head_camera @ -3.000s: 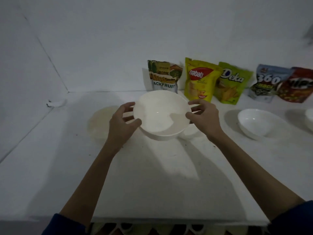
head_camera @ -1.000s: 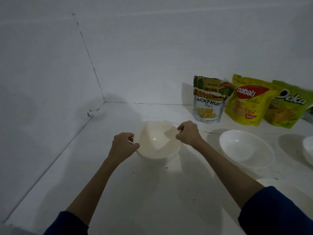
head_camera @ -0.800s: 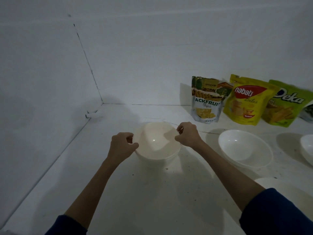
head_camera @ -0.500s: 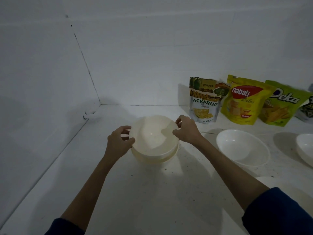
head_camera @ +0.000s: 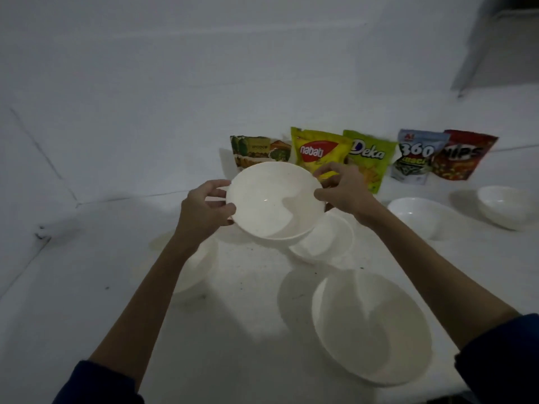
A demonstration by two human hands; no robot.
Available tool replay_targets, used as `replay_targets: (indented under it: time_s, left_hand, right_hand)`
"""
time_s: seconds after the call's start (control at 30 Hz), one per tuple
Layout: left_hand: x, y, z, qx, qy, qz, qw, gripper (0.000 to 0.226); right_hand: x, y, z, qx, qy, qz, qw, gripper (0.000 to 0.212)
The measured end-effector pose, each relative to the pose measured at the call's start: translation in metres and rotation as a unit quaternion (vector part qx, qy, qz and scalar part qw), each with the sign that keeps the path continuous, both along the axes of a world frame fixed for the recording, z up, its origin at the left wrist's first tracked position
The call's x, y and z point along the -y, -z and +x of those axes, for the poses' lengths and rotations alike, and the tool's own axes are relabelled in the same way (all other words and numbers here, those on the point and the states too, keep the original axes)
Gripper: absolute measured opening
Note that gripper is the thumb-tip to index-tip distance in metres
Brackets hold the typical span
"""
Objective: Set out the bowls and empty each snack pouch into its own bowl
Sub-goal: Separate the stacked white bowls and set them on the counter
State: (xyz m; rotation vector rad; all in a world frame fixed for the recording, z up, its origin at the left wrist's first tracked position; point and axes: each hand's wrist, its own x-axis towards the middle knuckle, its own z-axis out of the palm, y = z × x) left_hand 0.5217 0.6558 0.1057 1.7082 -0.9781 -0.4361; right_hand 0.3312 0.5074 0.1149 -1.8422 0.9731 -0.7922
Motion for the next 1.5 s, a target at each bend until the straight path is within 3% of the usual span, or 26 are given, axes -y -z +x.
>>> replay_targets:
  time_s: [0.17, 0.4, 0.67, 0.83, 1.07, 1.13, 1.3, 1.5]
  left_hand:
    - [0.058, 0.004, -0.106, -0.044, 0.059, -0.002, 0.997, 0.045]
    - [0.119, 0.039, -0.254, -0.099, 0.076, 0.019, 0.992, 0.045]
    - [0.127, 0.081, -0.342, -0.131, 0.075, 0.081, 0.985, 0.042]
    - [0.118, 0.095, -0.36, -0.139, 0.074, 0.117, 0.981, 0.045]
    - [0.103, 0.095, -0.365, -0.109, 0.073, 0.132, 0.982, 0.066]
    - [0.103, 0.094, -0.362, -0.088, 0.083, 0.141, 0.983, 0.067]
    - [0.097, 0.071, -0.331, 0.039, 0.045, 0.131, 0.99, 0.045]
    - [0.035, 0.026, -0.219, 0.182, -0.058, 0.136, 0.972, 0.032]
  right_hand:
    - [0.038, 0.002, -0.12, 0.007, 0.047, 0.006, 0.999, 0.034]
    - [0.086, 0.022, -0.277, -0.053, 0.052, 0.027, 0.997, 0.037]
    - [0.102, 0.063, -0.365, -0.089, 0.03, 0.064, 0.994, 0.036]
    - [0.096, 0.084, -0.382, -0.091, 0.017, 0.083, 0.992, 0.031]
    - [0.087, 0.095, -0.386, -0.085, 0.014, 0.086, 0.993, 0.036]
    - [0.087, 0.095, -0.382, -0.111, 0.024, 0.054, 0.992, 0.036]
    - [0.084, 0.074, -0.338, -0.155, 0.023, -0.125, 0.98, 0.037]
    - [0.051, 0.045, -0.196, -0.121, -0.137, -0.135, 0.974, 0.022]
